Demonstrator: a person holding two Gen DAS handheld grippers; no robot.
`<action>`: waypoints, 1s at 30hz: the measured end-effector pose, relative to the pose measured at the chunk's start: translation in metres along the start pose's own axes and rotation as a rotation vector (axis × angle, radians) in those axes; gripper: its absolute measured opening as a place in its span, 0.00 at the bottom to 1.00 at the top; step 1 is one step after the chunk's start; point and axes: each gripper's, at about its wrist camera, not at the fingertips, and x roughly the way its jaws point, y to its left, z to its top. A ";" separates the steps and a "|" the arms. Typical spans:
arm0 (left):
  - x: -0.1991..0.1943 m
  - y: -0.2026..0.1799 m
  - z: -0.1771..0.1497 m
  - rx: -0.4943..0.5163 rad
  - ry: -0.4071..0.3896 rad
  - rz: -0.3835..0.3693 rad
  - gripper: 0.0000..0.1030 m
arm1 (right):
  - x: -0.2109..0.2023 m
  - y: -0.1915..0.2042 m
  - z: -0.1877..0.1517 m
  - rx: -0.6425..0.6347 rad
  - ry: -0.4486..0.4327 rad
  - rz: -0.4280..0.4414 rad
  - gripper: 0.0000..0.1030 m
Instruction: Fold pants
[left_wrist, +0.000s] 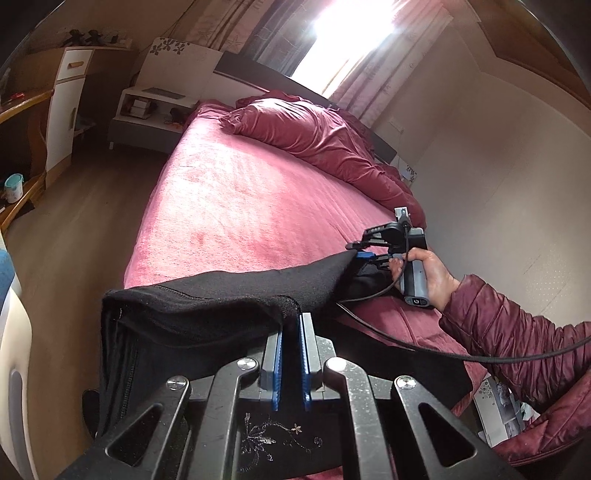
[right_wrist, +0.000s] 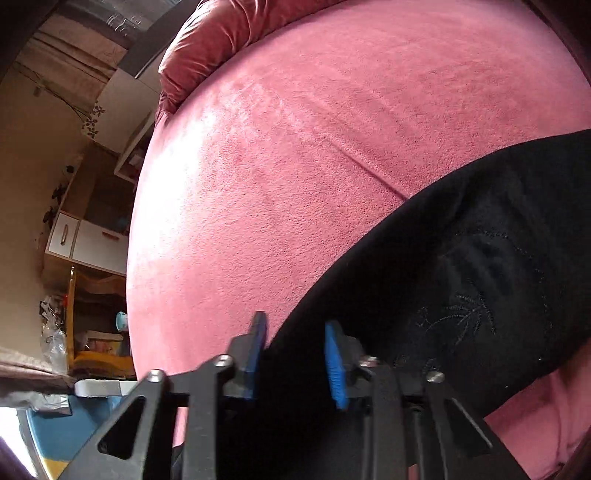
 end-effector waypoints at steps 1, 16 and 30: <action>0.001 0.005 0.004 -0.017 -0.004 0.009 0.07 | -0.004 0.001 0.000 -0.012 -0.010 0.010 0.13; 0.062 0.108 0.169 -0.286 -0.081 0.216 0.06 | -0.113 0.002 -0.035 -0.090 -0.169 0.292 0.11; -0.001 0.098 0.072 -0.261 -0.105 0.154 0.06 | -0.164 -0.054 -0.172 -0.204 -0.109 0.341 0.08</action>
